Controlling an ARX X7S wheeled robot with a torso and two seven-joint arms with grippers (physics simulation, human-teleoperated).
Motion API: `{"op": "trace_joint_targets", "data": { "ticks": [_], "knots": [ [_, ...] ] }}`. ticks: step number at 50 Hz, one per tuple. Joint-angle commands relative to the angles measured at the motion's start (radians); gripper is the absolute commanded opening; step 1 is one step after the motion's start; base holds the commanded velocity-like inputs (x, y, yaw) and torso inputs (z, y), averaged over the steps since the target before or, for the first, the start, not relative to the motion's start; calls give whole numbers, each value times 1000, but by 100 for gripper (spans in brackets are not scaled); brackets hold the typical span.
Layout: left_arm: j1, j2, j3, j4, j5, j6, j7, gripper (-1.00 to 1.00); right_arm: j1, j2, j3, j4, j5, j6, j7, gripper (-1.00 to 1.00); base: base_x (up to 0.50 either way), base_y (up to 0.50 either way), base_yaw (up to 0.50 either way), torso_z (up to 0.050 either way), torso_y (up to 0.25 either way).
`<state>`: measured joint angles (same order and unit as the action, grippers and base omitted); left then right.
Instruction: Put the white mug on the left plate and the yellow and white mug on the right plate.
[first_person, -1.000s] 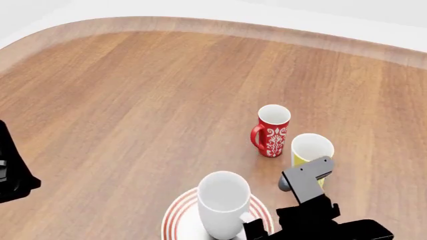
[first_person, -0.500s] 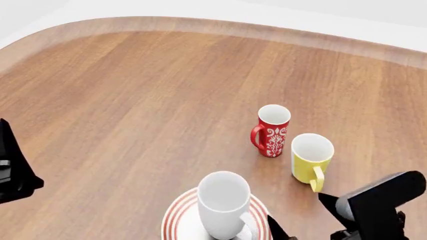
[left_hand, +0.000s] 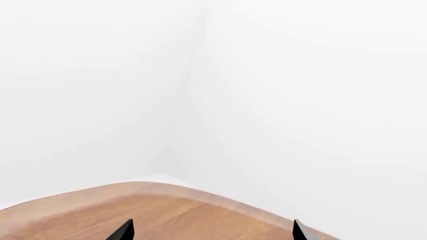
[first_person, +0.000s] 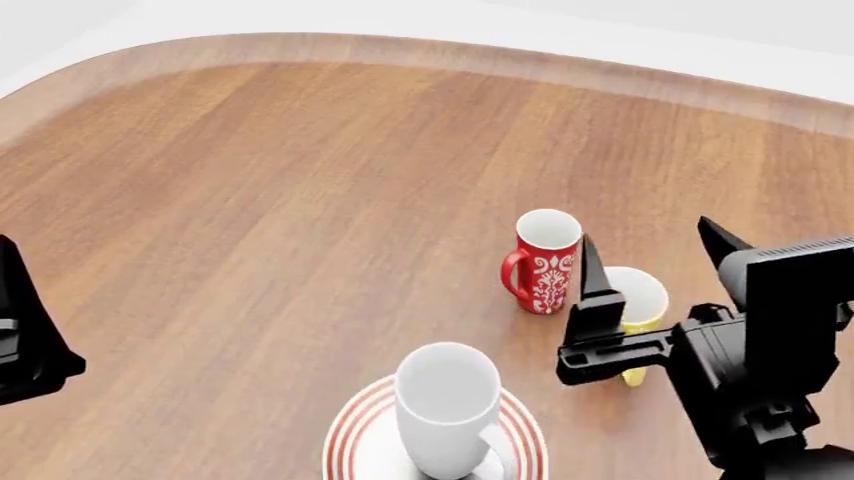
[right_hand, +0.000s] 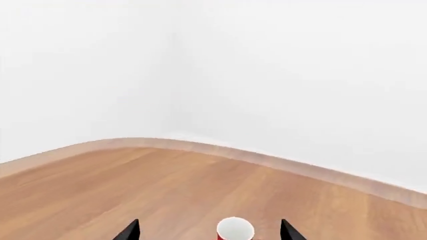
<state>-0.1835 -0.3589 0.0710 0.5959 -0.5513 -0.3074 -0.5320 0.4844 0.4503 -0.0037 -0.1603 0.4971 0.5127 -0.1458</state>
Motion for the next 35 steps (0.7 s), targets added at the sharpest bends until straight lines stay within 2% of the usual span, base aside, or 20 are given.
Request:
{"op": "trace_joint_targets", "data": {
  "ticks": [1, 8, 17, 35],
  "knots": [
    [-1, 0, 8, -4, 2, 5, 2, 100, 151, -97, -17, 261, -98, -76, 85, 100, 0, 0, 0, 0, 0],
    [2, 1, 19, 0, 14, 7, -3, 100, 202, -88, -41, 313, -147, -70, 115, 100, 0, 0, 0, 0, 0],
    [3, 1, 27, 2, 14, 11, -3, 100, 244, -101, -58, 485, -139, -19, 93, 100, 0, 0, 0, 0, 0],
    [7, -4, 27, 10, 10, 11, -11, 100, 242, -96, -65, 505, -125, -2, 73, 100, 0, 0, 0, 0, 0]
  ]
}}
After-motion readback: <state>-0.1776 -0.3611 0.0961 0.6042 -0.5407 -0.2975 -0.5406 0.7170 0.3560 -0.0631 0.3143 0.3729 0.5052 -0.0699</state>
